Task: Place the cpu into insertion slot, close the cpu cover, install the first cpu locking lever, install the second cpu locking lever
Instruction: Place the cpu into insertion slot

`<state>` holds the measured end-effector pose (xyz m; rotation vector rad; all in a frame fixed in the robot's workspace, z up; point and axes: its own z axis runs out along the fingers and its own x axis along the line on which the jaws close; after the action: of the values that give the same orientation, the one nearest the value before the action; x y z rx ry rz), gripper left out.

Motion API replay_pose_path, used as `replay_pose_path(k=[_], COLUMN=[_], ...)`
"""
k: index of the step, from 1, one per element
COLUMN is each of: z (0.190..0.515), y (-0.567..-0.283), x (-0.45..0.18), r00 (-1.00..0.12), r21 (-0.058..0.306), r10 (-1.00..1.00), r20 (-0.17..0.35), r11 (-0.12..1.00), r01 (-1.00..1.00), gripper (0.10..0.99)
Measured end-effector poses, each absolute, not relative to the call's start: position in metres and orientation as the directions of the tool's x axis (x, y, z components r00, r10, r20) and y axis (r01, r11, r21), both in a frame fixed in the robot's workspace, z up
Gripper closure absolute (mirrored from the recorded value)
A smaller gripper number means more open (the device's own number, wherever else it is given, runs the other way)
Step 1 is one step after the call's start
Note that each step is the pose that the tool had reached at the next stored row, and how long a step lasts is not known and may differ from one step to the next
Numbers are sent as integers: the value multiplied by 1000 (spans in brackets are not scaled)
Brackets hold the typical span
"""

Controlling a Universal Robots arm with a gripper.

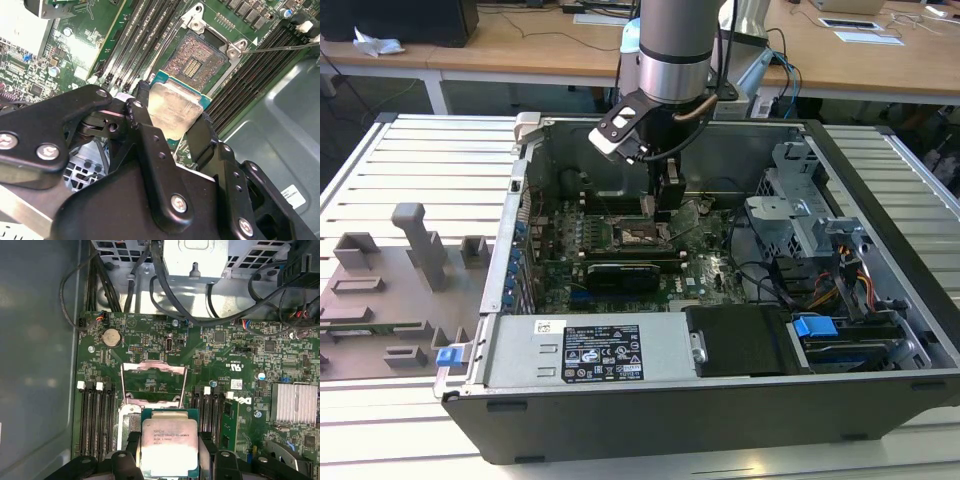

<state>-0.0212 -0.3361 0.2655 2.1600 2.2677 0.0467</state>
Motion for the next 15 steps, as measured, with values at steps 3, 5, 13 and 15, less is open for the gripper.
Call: replay_pose_path(k=[3, 5, 13, 15], z=[266, 265, 263, 263], y=[-336, -336, -332, -329], x=[-21, -23, -29, -30], r00=[-49, -48, -49, -48], r21=[28, 28, 28, 28], r10=[999, 999, 999, 999], r20=[14, 14, 14, 14], r11=[48, 48, 48, 48], r01=[998, 998, 998, 998], gripper=[545, 545, 545, 545])
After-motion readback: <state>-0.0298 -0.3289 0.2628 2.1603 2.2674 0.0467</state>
